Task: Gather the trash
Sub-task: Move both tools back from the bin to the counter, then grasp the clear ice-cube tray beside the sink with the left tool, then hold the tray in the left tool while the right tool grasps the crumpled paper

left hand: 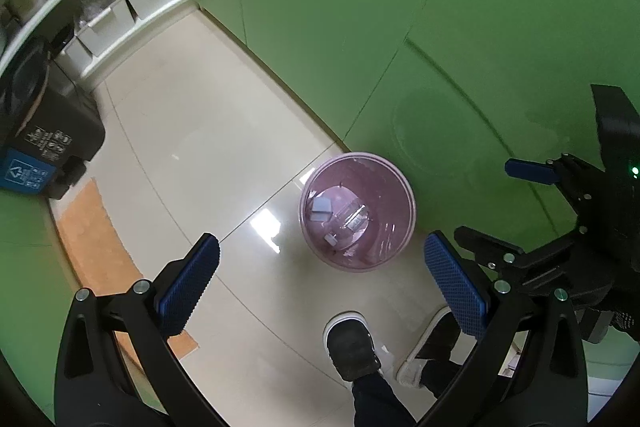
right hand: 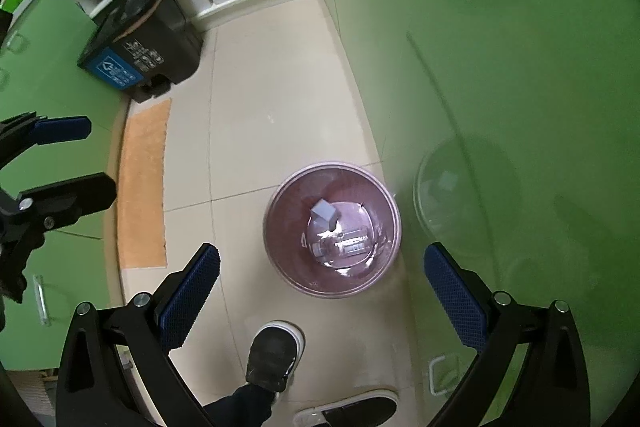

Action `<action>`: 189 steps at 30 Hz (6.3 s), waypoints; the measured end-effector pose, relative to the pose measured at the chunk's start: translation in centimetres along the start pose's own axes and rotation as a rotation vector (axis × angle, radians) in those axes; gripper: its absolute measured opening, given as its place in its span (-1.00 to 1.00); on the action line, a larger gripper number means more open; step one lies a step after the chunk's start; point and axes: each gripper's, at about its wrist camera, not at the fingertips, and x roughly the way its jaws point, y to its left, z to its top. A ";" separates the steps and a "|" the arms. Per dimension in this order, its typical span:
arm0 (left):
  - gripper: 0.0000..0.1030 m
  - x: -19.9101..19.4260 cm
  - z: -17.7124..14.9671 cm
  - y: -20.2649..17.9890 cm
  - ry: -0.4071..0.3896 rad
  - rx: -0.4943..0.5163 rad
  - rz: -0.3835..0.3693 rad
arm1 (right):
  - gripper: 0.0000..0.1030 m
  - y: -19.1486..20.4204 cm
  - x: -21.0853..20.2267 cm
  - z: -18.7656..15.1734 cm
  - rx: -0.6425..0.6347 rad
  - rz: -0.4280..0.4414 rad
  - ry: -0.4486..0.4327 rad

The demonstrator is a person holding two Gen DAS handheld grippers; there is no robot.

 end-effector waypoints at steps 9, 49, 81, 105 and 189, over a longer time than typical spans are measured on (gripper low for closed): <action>0.94 -10.0 0.9 -0.5 -0.055 -0.012 0.014 | 0.90 3.9 -10.9 1.4 -0.026 -0.005 -0.074; 0.95 -41.9 12.0 -21.1 -0.446 0.282 -0.122 | 0.90 -4.8 -53.2 -0.9 0.210 -0.265 -0.579; 0.94 -29.6 31.4 -34.0 -0.312 0.553 -0.150 | 0.90 -17.0 -53.9 -1.4 0.376 -0.288 -0.518; 0.83 -20.0 36.6 -35.1 -0.090 0.729 -0.139 | 0.90 -19.4 -51.8 -2.2 0.461 -0.297 -0.448; 0.00 -31.7 26.8 -29.6 -0.251 0.413 -0.103 | -0.04 -27.5 -41.0 13.4 0.334 -0.227 -0.160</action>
